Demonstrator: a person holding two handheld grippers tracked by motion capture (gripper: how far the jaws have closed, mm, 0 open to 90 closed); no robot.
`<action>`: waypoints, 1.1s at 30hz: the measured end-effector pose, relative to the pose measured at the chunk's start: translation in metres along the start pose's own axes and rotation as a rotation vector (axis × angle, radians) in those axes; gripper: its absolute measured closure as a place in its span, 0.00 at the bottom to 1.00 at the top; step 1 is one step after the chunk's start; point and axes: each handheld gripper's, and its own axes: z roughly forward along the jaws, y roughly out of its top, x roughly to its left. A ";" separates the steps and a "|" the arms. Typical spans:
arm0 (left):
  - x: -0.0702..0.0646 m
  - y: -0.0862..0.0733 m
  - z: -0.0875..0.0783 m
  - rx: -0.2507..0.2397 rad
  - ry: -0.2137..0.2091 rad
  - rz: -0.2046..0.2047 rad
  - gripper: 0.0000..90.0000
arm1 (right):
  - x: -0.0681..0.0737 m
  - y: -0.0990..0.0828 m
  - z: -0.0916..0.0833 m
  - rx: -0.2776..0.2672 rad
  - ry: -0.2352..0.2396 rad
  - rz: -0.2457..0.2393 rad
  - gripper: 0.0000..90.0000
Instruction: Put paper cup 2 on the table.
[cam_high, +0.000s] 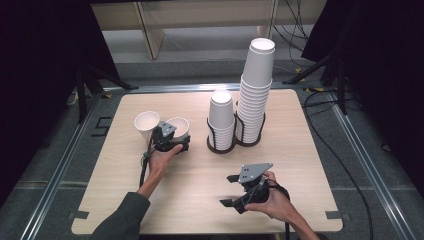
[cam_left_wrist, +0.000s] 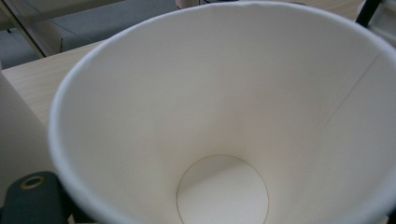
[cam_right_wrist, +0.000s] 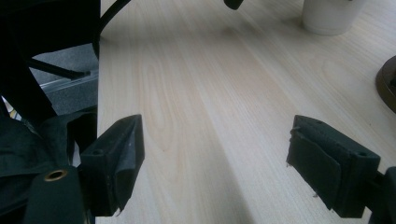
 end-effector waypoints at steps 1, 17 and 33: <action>0.000 -0.001 -0.001 0.001 -0.001 0.001 0.13 | 0.000 0.000 0.000 -0.002 -0.006 -0.009 0.22; 0.001 -0.020 -0.010 -0.027 -0.027 0.020 0.16 | 0.001 0.000 0.000 0.005 0.004 -0.001 0.22; 0.004 -0.036 -0.029 -0.020 -0.058 0.021 0.16 | 0.001 0.000 0.000 0.003 0.002 -0.014 0.22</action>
